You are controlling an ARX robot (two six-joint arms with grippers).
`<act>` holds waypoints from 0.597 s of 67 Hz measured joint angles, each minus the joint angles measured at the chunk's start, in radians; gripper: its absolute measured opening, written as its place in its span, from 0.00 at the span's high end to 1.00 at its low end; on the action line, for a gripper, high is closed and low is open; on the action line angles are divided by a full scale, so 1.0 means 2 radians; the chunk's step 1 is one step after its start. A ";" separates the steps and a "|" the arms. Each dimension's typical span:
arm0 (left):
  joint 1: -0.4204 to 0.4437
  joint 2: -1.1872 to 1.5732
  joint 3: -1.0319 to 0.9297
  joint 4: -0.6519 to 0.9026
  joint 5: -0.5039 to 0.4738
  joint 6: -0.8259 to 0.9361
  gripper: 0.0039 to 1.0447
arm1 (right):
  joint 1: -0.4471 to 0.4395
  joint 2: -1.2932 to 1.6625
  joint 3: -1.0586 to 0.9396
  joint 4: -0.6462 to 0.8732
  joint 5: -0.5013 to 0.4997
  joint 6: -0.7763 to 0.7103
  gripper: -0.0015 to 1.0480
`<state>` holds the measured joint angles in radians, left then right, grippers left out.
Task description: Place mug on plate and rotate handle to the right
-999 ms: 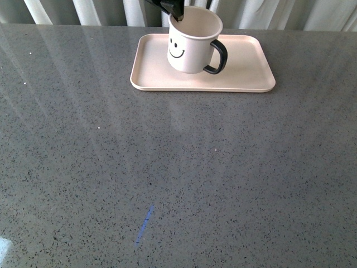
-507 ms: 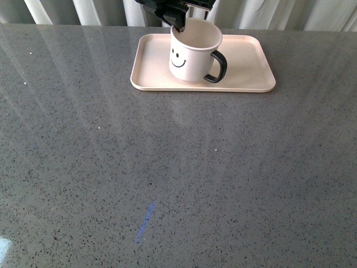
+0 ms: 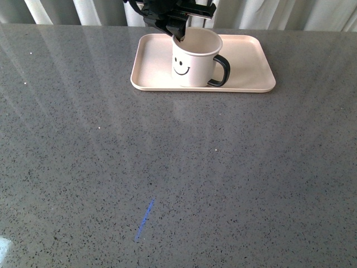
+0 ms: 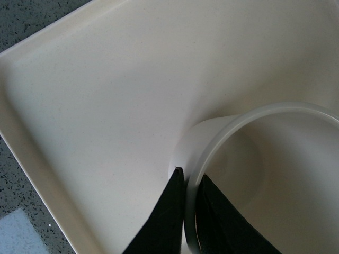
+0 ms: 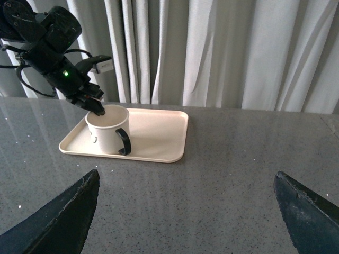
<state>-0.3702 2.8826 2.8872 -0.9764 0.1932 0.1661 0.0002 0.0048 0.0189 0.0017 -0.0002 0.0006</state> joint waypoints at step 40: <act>0.018 -0.006 0.000 0.030 0.033 -0.036 0.05 | 0.000 0.000 0.000 0.000 0.000 0.000 0.09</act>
<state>-0.3347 2.8716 2.8872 -0.9157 0.2592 0.0944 0.0002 0.0048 0.0189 0.0017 -0.0002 0.0006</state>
